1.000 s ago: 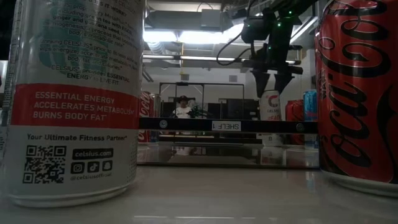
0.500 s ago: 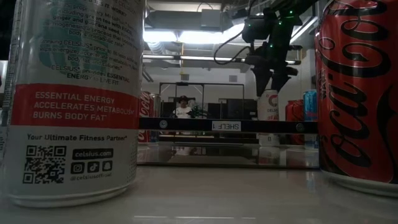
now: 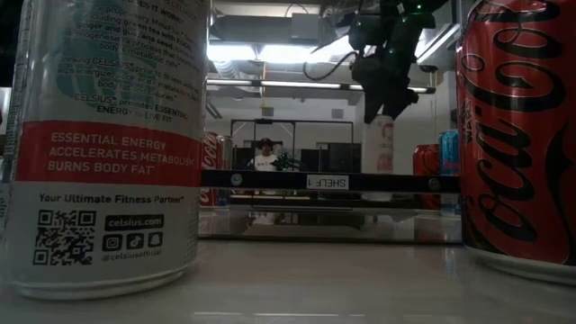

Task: Place canned beverage on shelf
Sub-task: Put the white pink soda can on the shelf

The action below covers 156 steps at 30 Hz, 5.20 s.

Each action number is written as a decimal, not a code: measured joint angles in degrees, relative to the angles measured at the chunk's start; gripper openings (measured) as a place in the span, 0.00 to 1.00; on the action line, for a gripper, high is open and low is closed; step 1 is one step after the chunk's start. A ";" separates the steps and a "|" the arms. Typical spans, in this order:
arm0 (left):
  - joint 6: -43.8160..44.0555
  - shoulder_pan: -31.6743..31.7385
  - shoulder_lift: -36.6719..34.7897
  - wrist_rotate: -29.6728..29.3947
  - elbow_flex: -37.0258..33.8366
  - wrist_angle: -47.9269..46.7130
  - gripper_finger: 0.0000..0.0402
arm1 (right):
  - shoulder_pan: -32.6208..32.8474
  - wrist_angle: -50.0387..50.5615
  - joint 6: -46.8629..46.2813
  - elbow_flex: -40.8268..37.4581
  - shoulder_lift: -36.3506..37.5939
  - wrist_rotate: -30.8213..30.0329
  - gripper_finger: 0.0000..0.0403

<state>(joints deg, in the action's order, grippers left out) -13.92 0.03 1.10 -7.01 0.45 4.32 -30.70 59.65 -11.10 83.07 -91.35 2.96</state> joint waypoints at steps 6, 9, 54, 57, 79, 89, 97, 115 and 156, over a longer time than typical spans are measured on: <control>-0.10 0.00 0.01 0.00 0.00 0.00 0.00 | 0.02 1.82 2.60 2.02 0.02 3.57 0.66; -0.10 0.00 0.02 0.00 0.00 0.00 0.00 | 0.02 2.72 2.71 3.15 0.09 3.91 0.66; -0.12 0.00 0.02 -1.07 0.00 0.00 0.00 | 7.18 -1.09 15.67 7.89 -0.67 10.18 0.66; -0.03 -0.01 0.01 -1.08 0.00 0.02 0.00 | 8.04 -1.10 16.00 7.89 -1.45 9.77 0.66; 0.10 -0.02 0.02 -1.07 0.00 0.02 0.00 | 11.61 -1.41 21.93 7.93 -4.87 7.21 0.66; 0.16 0.00 0.02 -1.07 0.00 0.02 0.00 | 11.61 -1.67 21.91 7.93 -4.92 7.21 0.66; 0.18 -0.01 0.02 -1.07 0.00 0.02 0.00 | 11.58 -1.77 21.93 7.93 -4.94 7.19 0.66; 0.18 -0.02 0.01 -1.07 0.00 0.02 0.00 | 11.56 -2.85 22.06 7.89 -5.03 7.08 0.92; 0.19 0.00 0.00 -1.07 0.00 0.02 0.00 | 11.63 -2.77 21.64 7.86 -4.92 3.65 0.93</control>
<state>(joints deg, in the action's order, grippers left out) -13.74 0.03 1.11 -8.08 0.45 4.34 -19.07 56.88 10.54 90.94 -96.27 6.61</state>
